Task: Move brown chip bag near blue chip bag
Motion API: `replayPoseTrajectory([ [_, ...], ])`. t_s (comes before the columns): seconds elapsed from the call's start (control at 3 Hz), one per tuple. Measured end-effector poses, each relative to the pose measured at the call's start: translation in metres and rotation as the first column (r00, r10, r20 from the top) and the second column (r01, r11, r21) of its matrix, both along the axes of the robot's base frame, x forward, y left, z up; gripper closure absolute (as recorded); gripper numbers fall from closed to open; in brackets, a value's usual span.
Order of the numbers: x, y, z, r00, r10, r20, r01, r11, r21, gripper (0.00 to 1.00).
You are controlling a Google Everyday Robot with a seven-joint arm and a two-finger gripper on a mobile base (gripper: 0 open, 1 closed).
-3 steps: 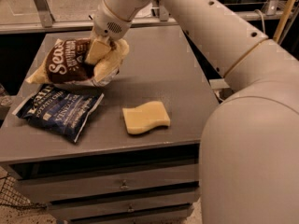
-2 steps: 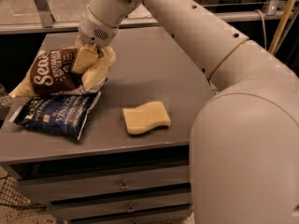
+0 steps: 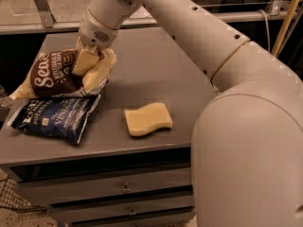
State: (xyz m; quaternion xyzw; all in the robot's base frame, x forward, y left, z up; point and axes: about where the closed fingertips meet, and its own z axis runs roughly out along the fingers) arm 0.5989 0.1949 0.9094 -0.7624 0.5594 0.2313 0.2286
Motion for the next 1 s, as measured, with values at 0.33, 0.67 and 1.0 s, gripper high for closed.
replayPoseTrajectory([
  [0.33, 0.000, 0.002, -0.002, 1.0000, 0.002, -0.002, -0.002, 1.000, 0.000, 0.36],
  [0.67, -0.001, 0.001, 0.000, 1.0000, -0.004, -0.001, 0.004, 1.000, 0.007, 0.13],
  [1.0, -0.008, -0.013, 0.015, 0.9994, -0.026, 0.023, 0.026, 1.000, 0.008, 0.00],
])
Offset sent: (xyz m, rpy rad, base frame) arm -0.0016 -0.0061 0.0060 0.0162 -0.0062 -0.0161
